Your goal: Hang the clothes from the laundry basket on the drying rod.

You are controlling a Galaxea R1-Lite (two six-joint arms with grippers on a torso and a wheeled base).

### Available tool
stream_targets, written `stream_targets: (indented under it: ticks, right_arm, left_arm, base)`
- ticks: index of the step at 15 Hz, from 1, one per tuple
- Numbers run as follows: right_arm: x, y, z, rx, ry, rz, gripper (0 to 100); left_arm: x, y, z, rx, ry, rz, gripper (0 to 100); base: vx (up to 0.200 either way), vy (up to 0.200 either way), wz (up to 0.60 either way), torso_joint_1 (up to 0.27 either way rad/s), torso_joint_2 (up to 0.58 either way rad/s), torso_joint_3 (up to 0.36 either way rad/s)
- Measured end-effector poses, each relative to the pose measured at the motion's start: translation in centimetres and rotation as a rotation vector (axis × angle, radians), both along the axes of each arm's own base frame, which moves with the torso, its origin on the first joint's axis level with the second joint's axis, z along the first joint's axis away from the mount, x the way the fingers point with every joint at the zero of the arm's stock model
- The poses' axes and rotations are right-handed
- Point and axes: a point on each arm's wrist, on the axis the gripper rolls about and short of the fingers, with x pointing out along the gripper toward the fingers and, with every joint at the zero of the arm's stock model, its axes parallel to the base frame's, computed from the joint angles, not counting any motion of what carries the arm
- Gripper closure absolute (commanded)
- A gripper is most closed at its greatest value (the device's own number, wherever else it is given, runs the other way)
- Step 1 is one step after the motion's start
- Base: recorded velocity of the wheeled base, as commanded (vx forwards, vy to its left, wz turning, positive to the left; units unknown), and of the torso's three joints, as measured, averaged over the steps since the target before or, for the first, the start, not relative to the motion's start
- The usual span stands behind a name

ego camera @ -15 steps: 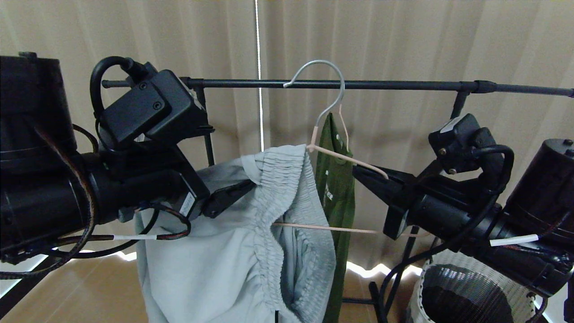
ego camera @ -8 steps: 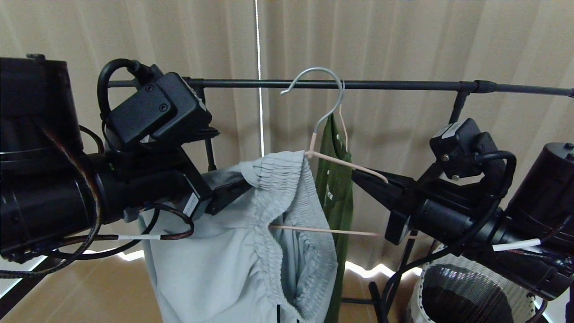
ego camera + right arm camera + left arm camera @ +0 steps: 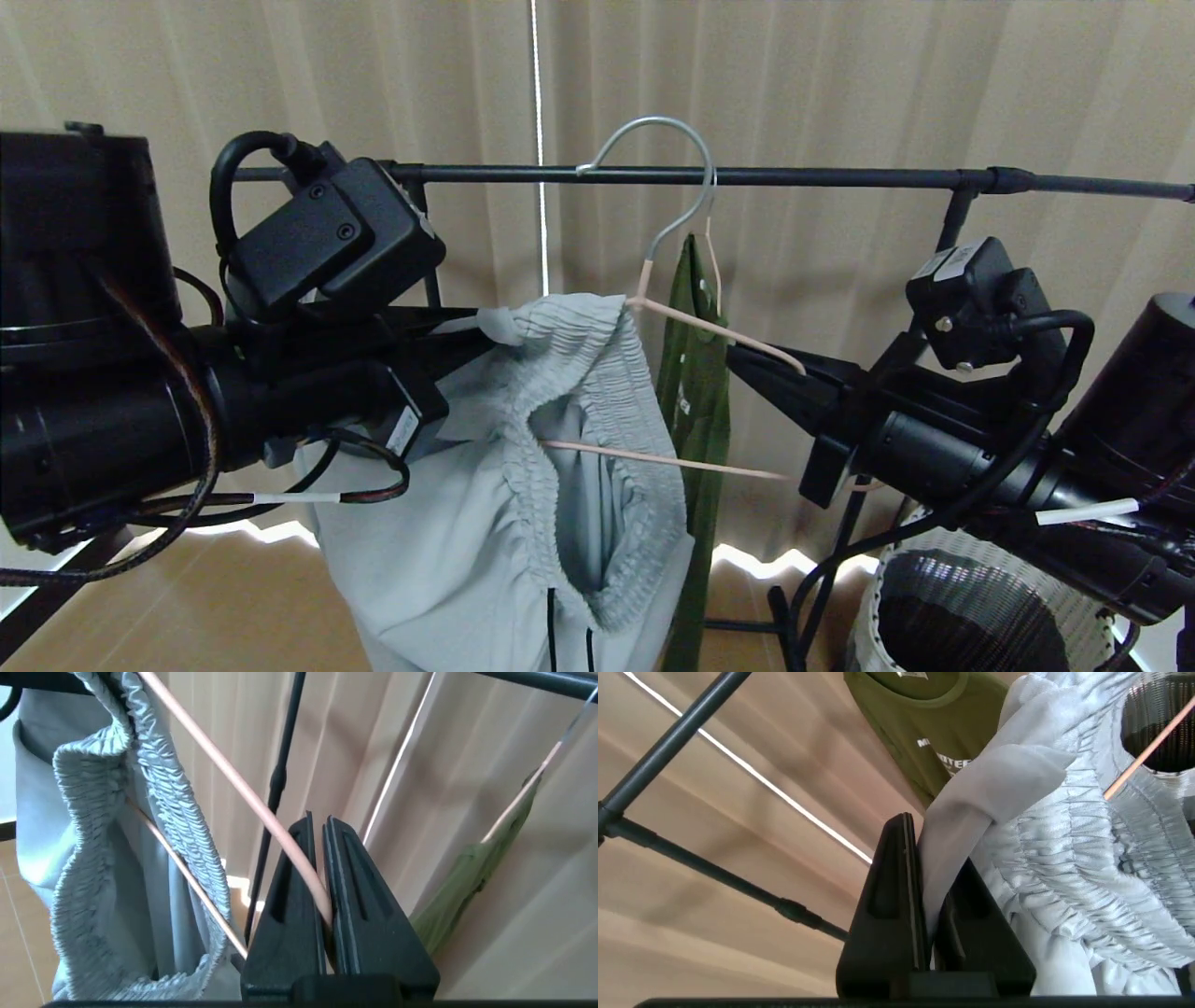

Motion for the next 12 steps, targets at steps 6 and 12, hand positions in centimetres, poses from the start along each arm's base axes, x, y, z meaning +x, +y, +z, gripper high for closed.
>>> stream_targets:
  ticks: [6,12]
  right_arm:
    - [0.1,0.0,0.1,0.001,-0.002,-0.002,0]
    - [0.6,-1.1,0.0,0.009,-0.011,-0.055,0]
  left_arm:
    - [0.1,0.0,-0.4,-0.035,-0.035,0.012,100]
    - [0.4,1.1,-1.5,-0.023,0.002,0.064,100]
  base:
    - [0.0,0.0,0.0,0.0,0.0,0.0]
    - [0.0,0.0,0.0,0.0,0.0,0.0]
